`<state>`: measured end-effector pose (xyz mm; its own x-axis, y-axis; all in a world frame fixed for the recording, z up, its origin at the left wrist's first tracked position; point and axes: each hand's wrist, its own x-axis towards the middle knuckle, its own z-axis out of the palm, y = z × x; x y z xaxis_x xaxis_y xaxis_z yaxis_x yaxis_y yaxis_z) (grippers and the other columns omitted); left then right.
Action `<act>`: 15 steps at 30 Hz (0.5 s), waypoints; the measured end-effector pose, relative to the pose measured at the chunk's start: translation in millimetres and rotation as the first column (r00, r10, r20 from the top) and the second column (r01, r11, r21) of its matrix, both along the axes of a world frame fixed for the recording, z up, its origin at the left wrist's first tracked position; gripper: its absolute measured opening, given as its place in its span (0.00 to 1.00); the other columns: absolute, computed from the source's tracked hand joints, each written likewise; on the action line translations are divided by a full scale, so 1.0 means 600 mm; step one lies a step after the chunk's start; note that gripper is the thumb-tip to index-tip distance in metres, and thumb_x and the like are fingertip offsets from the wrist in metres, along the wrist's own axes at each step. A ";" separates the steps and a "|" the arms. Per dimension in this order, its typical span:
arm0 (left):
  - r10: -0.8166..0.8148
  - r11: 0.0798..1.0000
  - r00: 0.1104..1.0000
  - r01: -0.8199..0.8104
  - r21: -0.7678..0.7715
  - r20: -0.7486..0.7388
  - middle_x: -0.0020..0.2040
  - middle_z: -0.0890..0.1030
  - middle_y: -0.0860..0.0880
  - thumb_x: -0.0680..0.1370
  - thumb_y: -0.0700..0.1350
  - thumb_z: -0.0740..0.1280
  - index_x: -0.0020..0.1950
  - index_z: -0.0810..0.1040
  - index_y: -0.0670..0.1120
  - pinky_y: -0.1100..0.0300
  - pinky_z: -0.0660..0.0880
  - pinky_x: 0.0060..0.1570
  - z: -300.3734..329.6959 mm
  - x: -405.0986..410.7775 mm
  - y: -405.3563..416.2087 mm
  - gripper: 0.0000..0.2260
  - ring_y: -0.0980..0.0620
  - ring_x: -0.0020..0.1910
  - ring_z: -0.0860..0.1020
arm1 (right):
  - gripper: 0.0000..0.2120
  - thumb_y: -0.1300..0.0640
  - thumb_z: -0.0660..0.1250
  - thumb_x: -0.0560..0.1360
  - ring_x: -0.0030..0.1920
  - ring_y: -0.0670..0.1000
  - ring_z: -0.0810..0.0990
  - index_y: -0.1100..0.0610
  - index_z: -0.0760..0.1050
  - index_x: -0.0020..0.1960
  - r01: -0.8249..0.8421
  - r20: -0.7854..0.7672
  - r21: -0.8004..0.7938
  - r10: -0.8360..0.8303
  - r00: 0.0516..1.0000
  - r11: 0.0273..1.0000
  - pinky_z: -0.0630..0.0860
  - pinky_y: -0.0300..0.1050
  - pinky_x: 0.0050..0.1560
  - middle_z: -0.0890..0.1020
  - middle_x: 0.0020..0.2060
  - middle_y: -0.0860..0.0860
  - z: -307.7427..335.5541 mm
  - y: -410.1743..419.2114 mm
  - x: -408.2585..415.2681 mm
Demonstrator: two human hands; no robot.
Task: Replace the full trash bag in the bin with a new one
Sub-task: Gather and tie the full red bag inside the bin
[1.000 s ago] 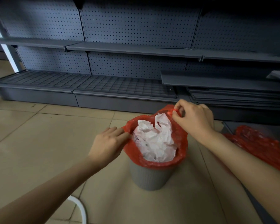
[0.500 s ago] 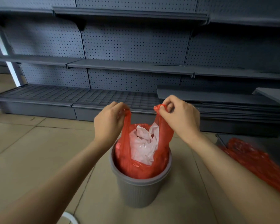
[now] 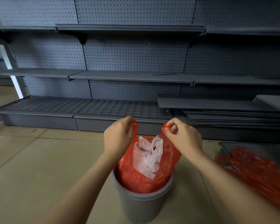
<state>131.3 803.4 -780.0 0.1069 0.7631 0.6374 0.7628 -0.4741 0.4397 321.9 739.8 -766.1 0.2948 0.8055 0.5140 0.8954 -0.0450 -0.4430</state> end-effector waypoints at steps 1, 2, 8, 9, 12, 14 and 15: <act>-0.008 1.000 1.000 0.009 0.005 -0.023 0.42 0.82 0.53 0.76 0.49 0.62 0.47 0.78 0.53 0.55 0.73 0.37 -0.006 0.000 0.001 0.06 0.50 0.42 0.79 | 0.06 0.46 0.66 0.73 0.40 0.48 0.79 0.48 0.74 0.45 0.004 0.011 -0.014 -0.004 1.000 1.000 0.64 0.40 0.40 0.77 0.33 0.42 -0.003 -0.003 0.003; -0.018 1.000 0.998 0.019 0.019 -0.055 0.42 0.82 0.53 0.76 0.49 0.61 0.47 0.78 0.53 0.56 0.72 0.36 -0.009 -0.001 0.000 0.07 0.50 0.42 0.79 | 0.06 0.45 0.65 0.73 0.40 0.48 0.79 0.47 0.74 0.46 0.007 0.025 -0.022 -0.006 1.000 1.000 0.64 0.40 0.40 0.77 0.33 0.41 -0.003 -0.005 0.006; 0.039 0.996 0.990 -0.049 -0.070 -0.135 0.46 0.82 0.53 0.76 0.54 0.61 0.50 0.77 0.52 0.58 0.71 0.39 -0.009 -0.012 0.003 0.09 0.50 0.46 0.79 | 0.10 0.39 0.65 0.71 0.35 0.44 0.72 0.45 0.73 0.43 0.003 0.060 -0.036 -0.001 0.998 0.999 0.66 0.40 0.42 0.76 0.31 0.40 -0.002 -0.007 0.007; 0.059 0.994 0.987 -0.073 -0.087 -0.150 0.46 0.82 0.53 0.74 0.56 0.62 0.50 0.78 0.53 0.58 0.72 0.40 -0.011 -0.015 0.005 0.10 0.51 0.47 0.79 | 0.10 0.39 0.65 0.71 0.34 0.43 0.71 0.45 0.73 0.42 -0.001 0.066 -0.038 0.004 0.998 0.999 0.66 0.40 0.43 0.76 0.31 0.40 -0.003 -0.007 0.006; 0.122 0.980 0.960 -0.156 -0.120 -0.254 0.49 0.82 0.52 0.73 0.55 0.64 0.52 0.79 0.50 0.58 0.73 0.42 -0.018 -0.027 0.010 0.13 0.48 0.49 0.79 | 0.09 0.40 0.65 0.71 0.35 0.44 0.73 0.45 0.73 0.42 -0.011 0.092 -0.057 0.017 0.996 0.998 0.69 0.42 0.47 0.77 0.31 0.40 -0.006 -0.007 0.002; 0.132 0.968 0.943 -0.189 -0.166 -0.305 0.48 0.82 0.49 0.73 0.50 0.62 0.51 0.80 0.49 0.58 0.72 0.39 -0.023 -0.032 0.012 0.11 0.45 0.48 0.79 | 0.08 0.42 0.64 0.72 0.37 0.46 0.77 0.46 0.74 0.43 -0.014 0.098 -0.076 0.021 0.995 0.997 0.69 0.43 0.50 0.78 0.33 0.41 -0.007 -0.007 0.001; 0.129 0.962 0.941 -0.195 -0.192 -0.312 0.48 0.82 0.48 0.73 0.48 0.61 0.50 0.80 0.49 0.59 0.70 0.38 -0.026 -0.034 0.013 0.10 0.44 0.48 0.79 | 0.07 0.43 0.64 0.73 0.39 0.47 0.77 0.46 0.74 0.44 -0.011 0.097 -0.086 0.020 0.995 0.996 0.69 0.43 0.50 0.79 0.35 0.41 -0.007 -0.008 0.001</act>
